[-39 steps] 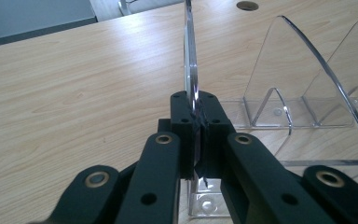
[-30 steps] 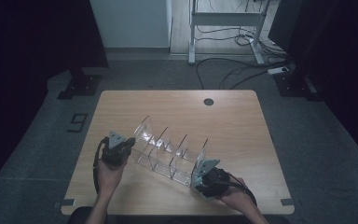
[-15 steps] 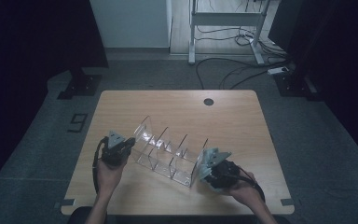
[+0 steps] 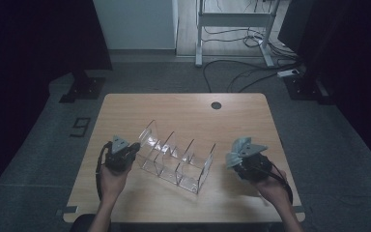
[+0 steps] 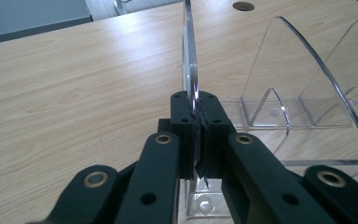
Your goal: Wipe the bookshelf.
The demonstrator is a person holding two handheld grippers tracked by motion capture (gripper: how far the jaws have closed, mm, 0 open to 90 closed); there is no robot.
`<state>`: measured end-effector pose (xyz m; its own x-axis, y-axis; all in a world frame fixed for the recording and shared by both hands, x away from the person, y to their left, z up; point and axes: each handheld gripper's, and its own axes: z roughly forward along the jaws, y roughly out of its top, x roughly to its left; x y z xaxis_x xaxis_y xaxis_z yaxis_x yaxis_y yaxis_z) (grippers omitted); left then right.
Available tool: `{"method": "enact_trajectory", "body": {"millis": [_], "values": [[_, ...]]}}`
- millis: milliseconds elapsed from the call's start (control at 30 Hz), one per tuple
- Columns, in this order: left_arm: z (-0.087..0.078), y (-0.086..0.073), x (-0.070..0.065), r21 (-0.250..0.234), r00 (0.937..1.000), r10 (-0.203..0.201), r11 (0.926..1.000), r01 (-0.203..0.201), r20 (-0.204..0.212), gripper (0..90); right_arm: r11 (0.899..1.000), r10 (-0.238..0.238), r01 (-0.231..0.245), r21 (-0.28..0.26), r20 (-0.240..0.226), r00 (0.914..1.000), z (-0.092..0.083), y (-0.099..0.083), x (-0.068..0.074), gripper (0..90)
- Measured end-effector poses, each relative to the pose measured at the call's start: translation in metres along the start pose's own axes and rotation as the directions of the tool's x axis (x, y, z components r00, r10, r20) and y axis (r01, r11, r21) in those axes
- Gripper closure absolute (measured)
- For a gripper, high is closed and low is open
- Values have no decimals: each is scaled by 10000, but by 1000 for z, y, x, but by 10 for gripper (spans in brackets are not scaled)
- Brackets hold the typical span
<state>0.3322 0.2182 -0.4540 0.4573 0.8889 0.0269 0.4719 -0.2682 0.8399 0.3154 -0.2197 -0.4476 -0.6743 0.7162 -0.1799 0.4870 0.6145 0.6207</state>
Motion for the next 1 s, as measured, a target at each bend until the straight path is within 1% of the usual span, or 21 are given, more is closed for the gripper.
{"method": "enact_trajectory", "body": {"millis": [33, 100, 167, 267, 367, 433, 500, 600, 633, 733, 800, 867, 933, 967, 1000], "values": [[0, 0, 0, 0, 10000, 0, 10000, 0, 3, 864, 10000, 35, -35, 11, 61, 10000, 1, -2, -3, 546], [0, 0, 0, 9, 10000, 9, 10000, -9, 12, 864, 9994, 331, -332, 85, 173, 9993, 7, -7, -10, 545], [0, 0, 0, 13, 10000, 8, 10000, -8, 21, 864, 9988, 448, -454, 177, 291, 9986, 13, -11, -14, 545], [0, 0, 0, 17, 10000, 32, 10000, -32, 60, 863, 9971, 625, -640, 423, 339, 9975, 26, -20, -21, 543], [0, 0, 0, 24, 10000, 49, 10000, -49, 61, 863, 9957, 630, -649, 666, 303, 9976, 38, -26, -24, 540], [0, 0, 0, 33, 10000, 67, 10000, -67, 64, 862, 9942, 682, -694, 821, 176, 9975, 45, -30, -26, 535], [0, 0, 0, 31, 10000, 76, 10000, -76, 65, 862, 9937, 630, -632, 928, 45, 9980, 51, -33, -27, 529], [-1, 0, -1, 36, 9999, 93, 9999, -94, 69, 861, 9902, 532, -521, 1299, -52, 9986, 60, -37, -26, 516], [-1, 0, -1, 39, 9999, 102, 9999, -102, 68, 861, 9899, 550, -535, 1310, -83, 9985, 61, -38, -27, 512], [-1, 0, -1, 36, 9999, 114, 9999, -114, 73, 860, 9892, 677, -655, 1314, -124, 9976, 61, -38, -28, 495], [0, 0, 0, 37, 9999, 118, 9999, -119, 87, 860, 9890, 660, -631, 1337, -174, 9977, 60, -38, -28, 457], [-1, 0, 0, 44, 9999, 110, 9999, -110, 103, 859, 9895, 696, -667, 1279, -188, 9974, 57, -38, -28, 401], [-1, 1, 0, 20, 9998, 103, 9999, -103, 145, 854, 9916, 854, -821, 1004, -296, 9959, 52, -37, -30, 342], [-1, 1, 0, -14, 9998, 82, 10000, -82, 195, 841, 9917, 992, -957, 855, -385, 9943, 49, -37, -31, 323], [-1, 1, 0, -61, 9997, 63, 10000, -62, 241, 809, 9920, 1083, -1052, 699, -422, 9932, 47, -36, -32, 299]]}}
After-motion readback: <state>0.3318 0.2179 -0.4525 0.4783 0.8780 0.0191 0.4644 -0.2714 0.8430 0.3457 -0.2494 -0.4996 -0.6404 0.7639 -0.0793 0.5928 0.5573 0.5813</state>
